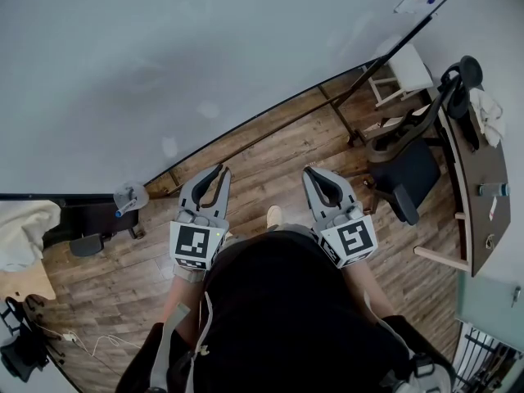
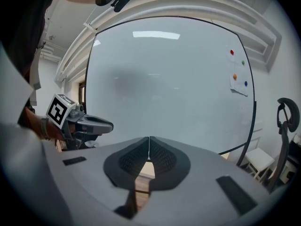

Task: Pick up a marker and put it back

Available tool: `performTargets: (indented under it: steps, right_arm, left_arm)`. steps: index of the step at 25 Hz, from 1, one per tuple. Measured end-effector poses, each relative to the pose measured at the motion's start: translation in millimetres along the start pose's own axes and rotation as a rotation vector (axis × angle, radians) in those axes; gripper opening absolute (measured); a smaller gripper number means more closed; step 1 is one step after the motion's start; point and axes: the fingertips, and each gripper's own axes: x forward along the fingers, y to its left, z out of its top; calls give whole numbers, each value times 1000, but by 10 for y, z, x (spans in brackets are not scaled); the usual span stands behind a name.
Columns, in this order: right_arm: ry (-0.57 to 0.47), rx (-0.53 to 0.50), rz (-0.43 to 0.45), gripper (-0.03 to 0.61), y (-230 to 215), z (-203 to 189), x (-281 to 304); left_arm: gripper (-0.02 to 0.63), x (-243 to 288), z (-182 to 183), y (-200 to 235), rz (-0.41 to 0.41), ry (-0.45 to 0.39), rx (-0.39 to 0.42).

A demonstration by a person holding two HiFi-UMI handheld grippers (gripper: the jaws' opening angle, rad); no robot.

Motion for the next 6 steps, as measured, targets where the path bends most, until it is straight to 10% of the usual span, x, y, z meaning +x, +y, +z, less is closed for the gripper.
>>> performTargets:
  steps: [6]
  right_arm:
    - [6, -2, -3, 15, 92, 0, 29]
  left_arm:
    - [43, -73, -35, 73, 0, 6, 4]
